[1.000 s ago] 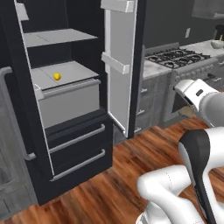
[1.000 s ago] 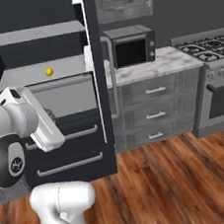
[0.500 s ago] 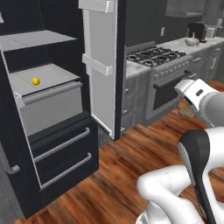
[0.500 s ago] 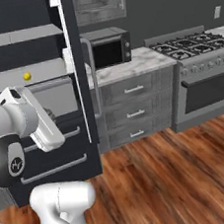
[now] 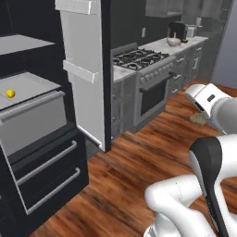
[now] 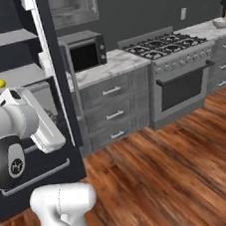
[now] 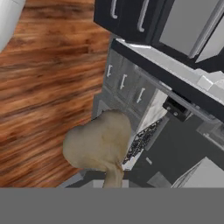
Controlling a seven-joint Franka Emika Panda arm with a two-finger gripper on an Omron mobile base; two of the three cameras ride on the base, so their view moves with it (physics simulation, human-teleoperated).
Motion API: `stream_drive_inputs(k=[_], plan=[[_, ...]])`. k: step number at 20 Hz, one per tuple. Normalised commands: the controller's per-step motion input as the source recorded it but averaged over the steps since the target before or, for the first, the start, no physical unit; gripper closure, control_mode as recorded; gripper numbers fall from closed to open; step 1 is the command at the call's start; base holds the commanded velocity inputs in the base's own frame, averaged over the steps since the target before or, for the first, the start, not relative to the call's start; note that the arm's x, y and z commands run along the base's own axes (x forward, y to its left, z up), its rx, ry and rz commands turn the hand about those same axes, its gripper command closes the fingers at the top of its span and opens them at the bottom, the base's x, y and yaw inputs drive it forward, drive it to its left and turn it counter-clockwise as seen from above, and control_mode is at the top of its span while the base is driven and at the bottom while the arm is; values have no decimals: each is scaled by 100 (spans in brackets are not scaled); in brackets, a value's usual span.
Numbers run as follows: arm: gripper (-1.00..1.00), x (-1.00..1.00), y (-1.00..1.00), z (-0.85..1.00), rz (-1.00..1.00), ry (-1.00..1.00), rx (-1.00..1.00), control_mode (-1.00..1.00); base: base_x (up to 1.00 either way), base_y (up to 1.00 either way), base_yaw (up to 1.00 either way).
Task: Retrieve the bottle and the shaker from the cabinet and place them next to the mixing bowl on the counter. Then add garlic from the fridge to the mixing bowl.
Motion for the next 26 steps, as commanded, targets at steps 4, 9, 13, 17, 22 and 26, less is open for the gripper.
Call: stream_drive_inputs(k=[4,9,13,17,22,26], plan=[[100,0,0,0,0,0,0,100,-1,-19,-32],[100,0,0,0,0,0,0,100,0,-17,-33],[100,0,0,0,0,0,0,100,0,-14,-33],[100,0,0,0,0,0,0,100,0,-8,-31],[100,0,0,0,0,0,0,100,0,-1,-27],[100,0,0,0,0,0,0,100,13,0,-20]])
